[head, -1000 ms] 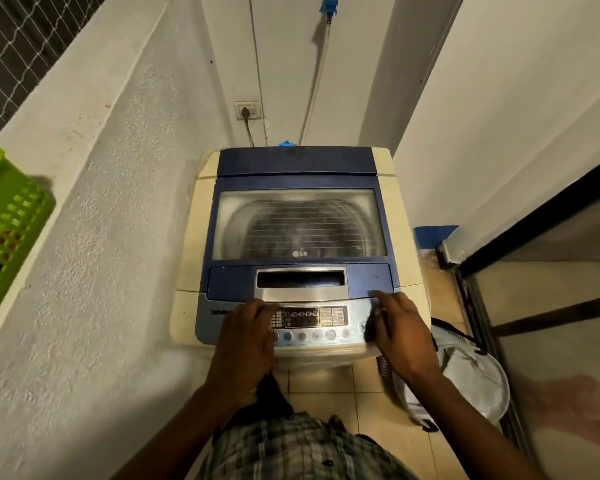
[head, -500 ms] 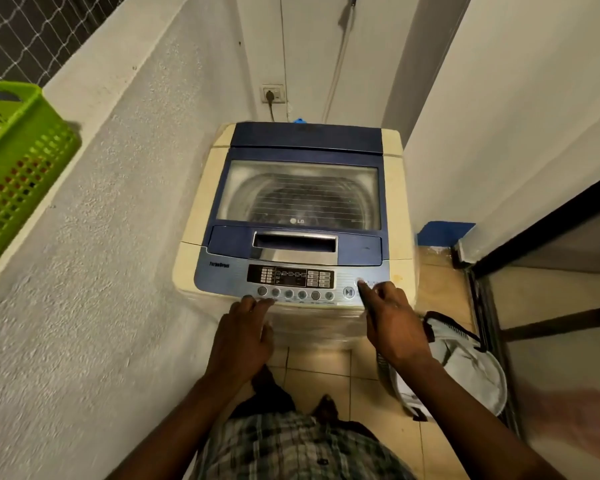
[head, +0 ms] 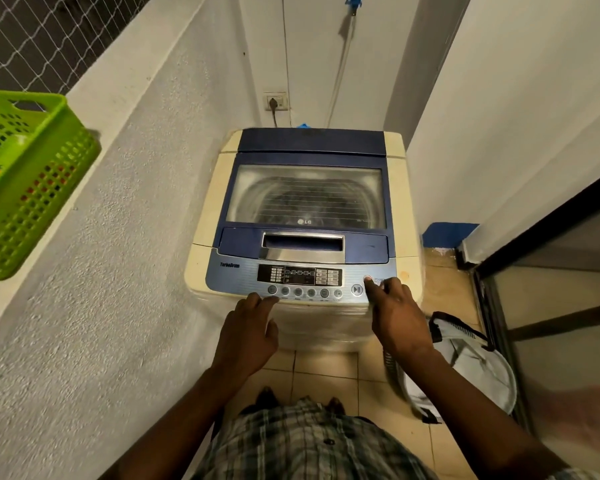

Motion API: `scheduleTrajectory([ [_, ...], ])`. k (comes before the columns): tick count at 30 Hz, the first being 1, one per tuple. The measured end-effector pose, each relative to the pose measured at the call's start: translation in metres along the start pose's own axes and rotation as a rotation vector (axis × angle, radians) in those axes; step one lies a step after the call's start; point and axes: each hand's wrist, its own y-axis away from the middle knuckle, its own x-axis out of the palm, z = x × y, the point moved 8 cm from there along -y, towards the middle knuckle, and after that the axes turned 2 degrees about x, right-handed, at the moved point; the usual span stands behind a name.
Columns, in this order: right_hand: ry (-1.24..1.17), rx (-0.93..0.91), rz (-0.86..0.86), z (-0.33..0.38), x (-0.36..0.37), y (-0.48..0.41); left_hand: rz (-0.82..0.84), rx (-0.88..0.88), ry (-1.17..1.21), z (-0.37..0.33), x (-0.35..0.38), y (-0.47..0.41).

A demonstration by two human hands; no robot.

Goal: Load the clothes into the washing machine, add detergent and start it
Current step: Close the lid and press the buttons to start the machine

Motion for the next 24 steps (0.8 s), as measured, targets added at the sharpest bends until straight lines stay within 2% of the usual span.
scheduleTrajectory([
  [9,-0.042,0.016,0.097,0.009,-0.003,0.017,0.052,0.017,-0.008,0.006,0.002,-0.004],
  [24,-0.144,0.025,0.111,0.022,0.014,0.066,0.193,0.041,-0.097,0.009,0.015,-0.007],
])
